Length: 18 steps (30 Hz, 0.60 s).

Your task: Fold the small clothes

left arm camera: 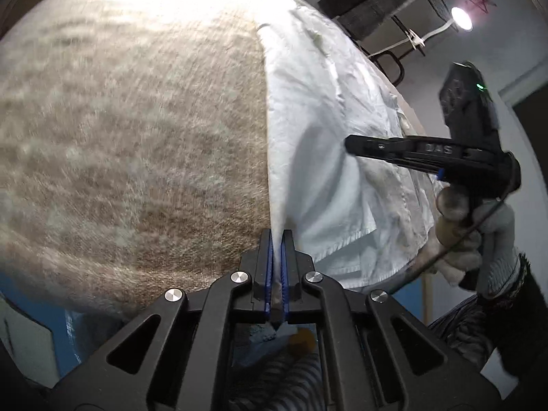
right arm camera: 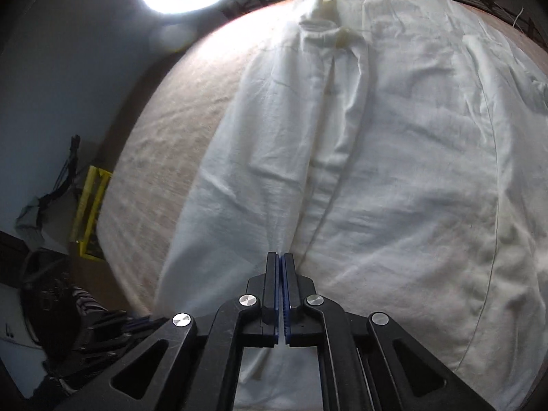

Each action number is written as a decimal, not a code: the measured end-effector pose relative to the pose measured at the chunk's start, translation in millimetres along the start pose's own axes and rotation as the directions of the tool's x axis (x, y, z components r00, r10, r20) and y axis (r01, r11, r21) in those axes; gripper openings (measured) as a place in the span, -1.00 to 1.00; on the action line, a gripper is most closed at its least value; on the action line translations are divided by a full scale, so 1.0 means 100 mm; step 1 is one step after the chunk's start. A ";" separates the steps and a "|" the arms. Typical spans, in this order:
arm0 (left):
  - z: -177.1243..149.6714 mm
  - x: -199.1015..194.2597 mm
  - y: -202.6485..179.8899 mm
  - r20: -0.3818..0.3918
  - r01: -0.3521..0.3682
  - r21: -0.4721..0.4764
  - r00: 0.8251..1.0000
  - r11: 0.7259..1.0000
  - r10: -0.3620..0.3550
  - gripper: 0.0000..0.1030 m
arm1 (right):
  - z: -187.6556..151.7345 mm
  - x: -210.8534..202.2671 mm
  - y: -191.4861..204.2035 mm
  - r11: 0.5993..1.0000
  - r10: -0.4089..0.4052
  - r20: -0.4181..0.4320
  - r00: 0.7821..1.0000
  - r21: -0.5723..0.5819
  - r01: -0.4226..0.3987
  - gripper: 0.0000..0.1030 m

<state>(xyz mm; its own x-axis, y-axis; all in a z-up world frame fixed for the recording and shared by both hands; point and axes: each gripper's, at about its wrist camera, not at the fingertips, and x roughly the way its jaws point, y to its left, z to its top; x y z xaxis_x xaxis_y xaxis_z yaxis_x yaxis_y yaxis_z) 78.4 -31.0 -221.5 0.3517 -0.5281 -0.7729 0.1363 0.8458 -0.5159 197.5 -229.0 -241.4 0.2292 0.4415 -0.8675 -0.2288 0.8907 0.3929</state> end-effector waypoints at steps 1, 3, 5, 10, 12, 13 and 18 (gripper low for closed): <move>0.00 -0.05 -0.05 0.009 -0.019 0.028 1.000 0.999 0.019 -0.96 | 0.01 -0.01 0.00 1.000 0.000 -0.003 1.000 -0.010 0.000 -0.99; 0.03 -0.13 -0.12 0.023 -0.046 0.066 0.999 0.997 0.045 -0.96 | 0.06 -0.10 0.04 0.999 -0.026 0.017 1.000 -0.043 0.026 -0.78; 0.06 -0.24 -0.16 0.055 -0.069 0.087 0.996 0.994 0.064 -0.96 | 0.10 -0.23 0.10 0.996 -0.042 0.081 0.996 -0.080 0.048 -0.50; 0.32 -0.34 -0.29 0.133 -0.089 0.151 0.989 0.985 0.069 -0.96 | 0.32 -0.26 0.18 0.990 0.036 0.174 0.984 -0.141 -0.012 -0.50; 0.46 -0.24 -0.35 0.154 -0.092 0.163 0.986 0.982 0.066 -0.96 | 0.44 -0.14 0.25 0.987 0.048 0.181 0.982 -0.160 -0.018 -0.52; 0.54 -0.18 -0.38 0.158 -0.096 0.170 0.985 0.981 0.069 -0.96 | 0.51 -0.07 0.30 0.985 0.051 0.178 0.983 -0.169 -0.021 -0.53; 0.69 0.19 -0.39 0.099 -0.086 0.195 0.993 0.977 0.067 -0.96 | 0.70 0.27 0.35 0.982 0.030 0.136 0.990 -0.190 -0.004 -0.55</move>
<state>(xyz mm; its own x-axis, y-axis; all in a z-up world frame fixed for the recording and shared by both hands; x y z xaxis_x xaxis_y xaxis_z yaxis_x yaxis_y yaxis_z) 143.9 -69.0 -190.2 0.4500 -0.4598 -0.7655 0.2837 0.8865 -0.3656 261.8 -178.6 -229.6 0.3488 0.4791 -0.8054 -0.4052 0.8521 0.3314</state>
